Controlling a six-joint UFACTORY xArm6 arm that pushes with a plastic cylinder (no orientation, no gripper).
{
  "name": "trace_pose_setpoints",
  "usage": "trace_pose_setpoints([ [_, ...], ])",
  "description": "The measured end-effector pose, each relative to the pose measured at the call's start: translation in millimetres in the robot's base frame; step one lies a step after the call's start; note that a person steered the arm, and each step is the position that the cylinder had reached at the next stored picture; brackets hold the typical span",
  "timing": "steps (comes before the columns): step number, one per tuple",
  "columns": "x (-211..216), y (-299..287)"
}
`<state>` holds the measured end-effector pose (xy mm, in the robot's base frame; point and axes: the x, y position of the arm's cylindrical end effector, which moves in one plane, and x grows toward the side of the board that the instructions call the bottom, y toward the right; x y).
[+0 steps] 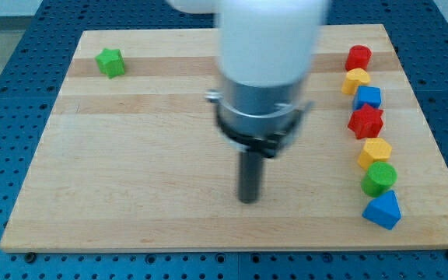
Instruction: Move the green star to the top of the red circle
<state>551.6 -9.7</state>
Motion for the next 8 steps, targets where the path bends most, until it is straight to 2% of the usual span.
trace_pose_setpoints([
  [1,-28.3,-65.8],
  [2,-88.5,-124.7],
  [3,-124.6,-175.9],
  [4,-124.6,-177.2],
  [5,-136.2,-230.7],
  [6,-147.8,-235.2],
  [8,-254.6,-246.7],
])
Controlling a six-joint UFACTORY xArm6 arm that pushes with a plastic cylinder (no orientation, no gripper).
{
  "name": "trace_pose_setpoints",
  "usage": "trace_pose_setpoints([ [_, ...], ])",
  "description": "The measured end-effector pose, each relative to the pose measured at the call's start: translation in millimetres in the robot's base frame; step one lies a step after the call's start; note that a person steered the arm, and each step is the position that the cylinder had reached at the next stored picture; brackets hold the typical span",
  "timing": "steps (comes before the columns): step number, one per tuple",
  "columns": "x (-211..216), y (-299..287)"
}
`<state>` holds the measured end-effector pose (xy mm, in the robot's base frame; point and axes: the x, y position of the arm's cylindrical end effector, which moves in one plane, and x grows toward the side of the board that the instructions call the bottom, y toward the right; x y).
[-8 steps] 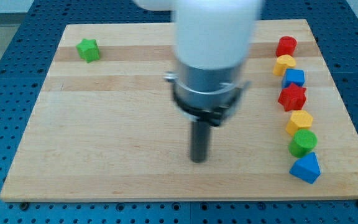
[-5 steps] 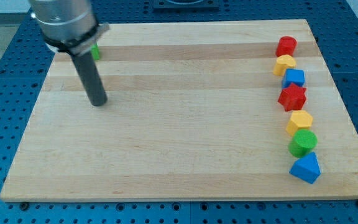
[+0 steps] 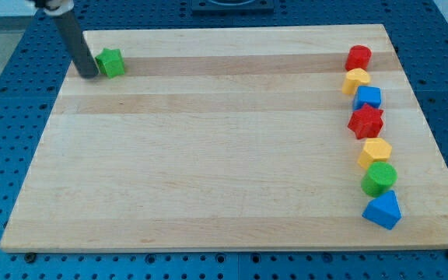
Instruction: Move the green star to the top of the red circle
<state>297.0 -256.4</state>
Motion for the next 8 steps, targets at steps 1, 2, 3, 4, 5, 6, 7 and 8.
trace_pose_setpoints([
  [1,-1.2,0.0],
  [2,-3.6,1.2],
  [3,-3.7,62.2],
  [4,-3.8,143.4],
  [5,-3.8,211.3],
  [6,-3.8,266.6],
  [7,-3.8,278.4],
  [8,10.4,249.8],
])
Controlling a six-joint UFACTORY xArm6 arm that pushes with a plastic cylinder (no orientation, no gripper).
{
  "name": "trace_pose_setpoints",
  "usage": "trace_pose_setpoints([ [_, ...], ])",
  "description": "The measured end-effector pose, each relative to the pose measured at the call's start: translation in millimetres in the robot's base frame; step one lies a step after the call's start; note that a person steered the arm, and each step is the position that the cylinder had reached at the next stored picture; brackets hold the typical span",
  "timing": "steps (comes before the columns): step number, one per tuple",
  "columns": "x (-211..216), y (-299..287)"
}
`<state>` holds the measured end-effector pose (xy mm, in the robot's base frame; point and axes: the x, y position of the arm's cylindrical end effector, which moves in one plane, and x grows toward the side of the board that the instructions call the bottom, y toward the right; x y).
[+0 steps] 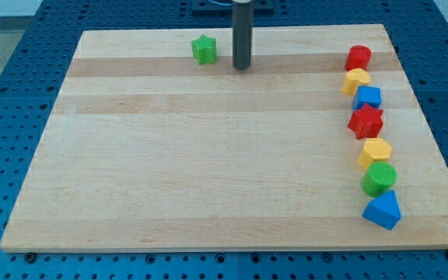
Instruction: Move the green star to the top of the red circle
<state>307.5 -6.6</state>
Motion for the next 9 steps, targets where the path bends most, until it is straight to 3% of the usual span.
trace_pose_setpoints([
  [1,32.9,-44.7],
  [3,38.6,-57.8],
  [5,-9.8,-100.2],
  [7,-15.7,-100.7],
  [8,-28.0,-38.5],
  [9,-28.0,-23.1],
])
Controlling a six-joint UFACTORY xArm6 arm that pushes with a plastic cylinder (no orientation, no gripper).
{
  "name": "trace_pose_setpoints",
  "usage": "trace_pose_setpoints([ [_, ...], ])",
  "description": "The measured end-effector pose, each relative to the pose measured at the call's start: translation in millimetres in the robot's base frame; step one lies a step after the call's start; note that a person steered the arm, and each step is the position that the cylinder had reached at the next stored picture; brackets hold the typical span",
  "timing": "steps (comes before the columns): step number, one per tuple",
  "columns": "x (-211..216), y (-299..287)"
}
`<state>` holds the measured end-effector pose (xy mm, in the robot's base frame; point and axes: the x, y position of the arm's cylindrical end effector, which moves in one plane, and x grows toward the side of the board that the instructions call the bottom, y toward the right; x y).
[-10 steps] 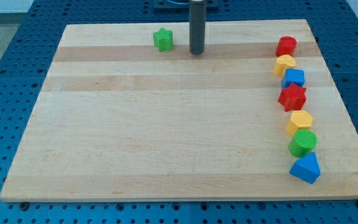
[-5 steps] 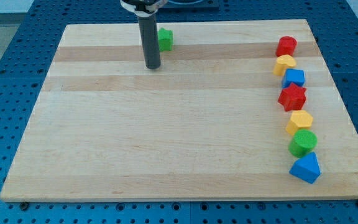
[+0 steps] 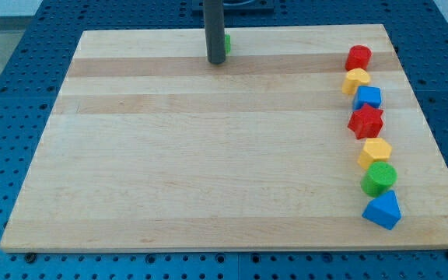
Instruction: Move the green star to the top of the red circle
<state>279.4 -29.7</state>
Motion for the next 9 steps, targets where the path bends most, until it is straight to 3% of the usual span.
trace_pose_setpoints([
  [2,1.9,44.6],
  [4,35.6,-67.1],
  [5,34.5,-68.2],
  [6,-29.3,-36.4],
  [9,-38.1,2.7],
])
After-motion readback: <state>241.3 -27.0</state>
